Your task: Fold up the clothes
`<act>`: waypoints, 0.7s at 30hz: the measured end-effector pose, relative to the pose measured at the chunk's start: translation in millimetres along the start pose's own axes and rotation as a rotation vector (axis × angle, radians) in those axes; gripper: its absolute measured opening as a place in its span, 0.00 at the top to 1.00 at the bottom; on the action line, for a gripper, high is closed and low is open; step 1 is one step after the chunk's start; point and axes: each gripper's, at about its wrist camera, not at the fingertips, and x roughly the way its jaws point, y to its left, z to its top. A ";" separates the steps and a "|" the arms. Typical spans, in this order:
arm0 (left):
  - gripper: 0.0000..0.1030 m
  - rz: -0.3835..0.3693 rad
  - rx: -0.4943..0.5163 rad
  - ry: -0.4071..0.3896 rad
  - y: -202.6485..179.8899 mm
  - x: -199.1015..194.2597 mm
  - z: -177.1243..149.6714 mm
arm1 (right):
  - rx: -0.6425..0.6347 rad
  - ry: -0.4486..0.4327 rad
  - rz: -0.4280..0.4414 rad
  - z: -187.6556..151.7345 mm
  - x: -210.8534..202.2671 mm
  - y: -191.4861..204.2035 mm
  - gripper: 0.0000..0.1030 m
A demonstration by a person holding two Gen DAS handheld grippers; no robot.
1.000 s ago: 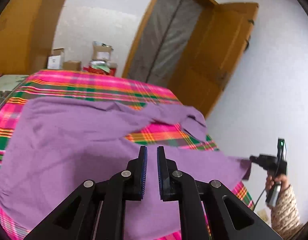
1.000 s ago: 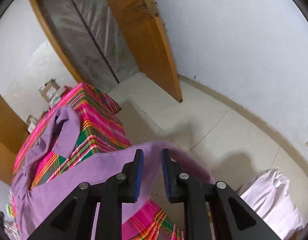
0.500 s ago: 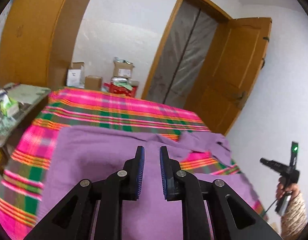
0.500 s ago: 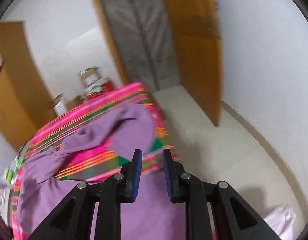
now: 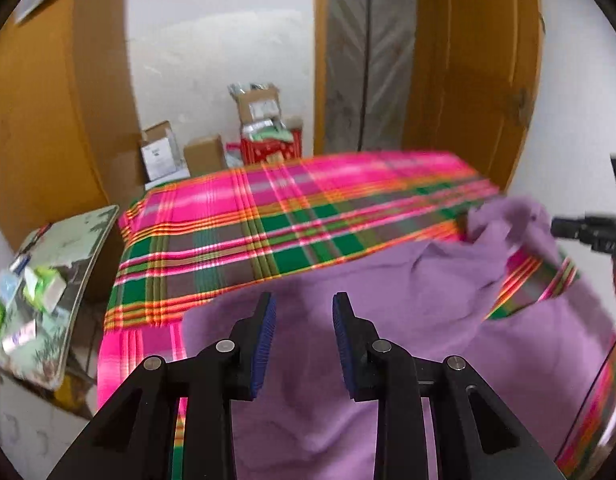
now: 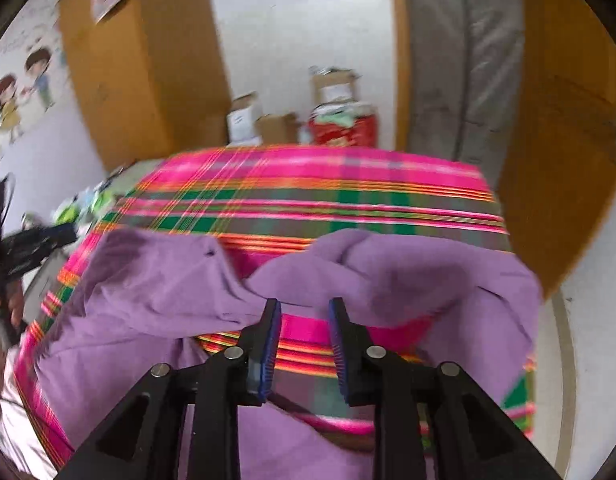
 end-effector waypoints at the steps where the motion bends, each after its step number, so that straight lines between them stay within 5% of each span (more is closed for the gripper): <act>1: 0.70 0.002 0.013 0.017 3.2 9.0 3.4 | -0.022 0.016 0.011 3.5 9.8 6.4 0.73; 7: 0.70 -0.002 0.126 0.118 12.4 61.9 19.8 | -0.123 0.081 0.063 15.7 47.6 30.4 0.64; 21: 0.70 0.026 0.318 0.258 9.2 124.3 15.3 | -0.208 0.202 0.062 27.2 91.8 44.7 0.64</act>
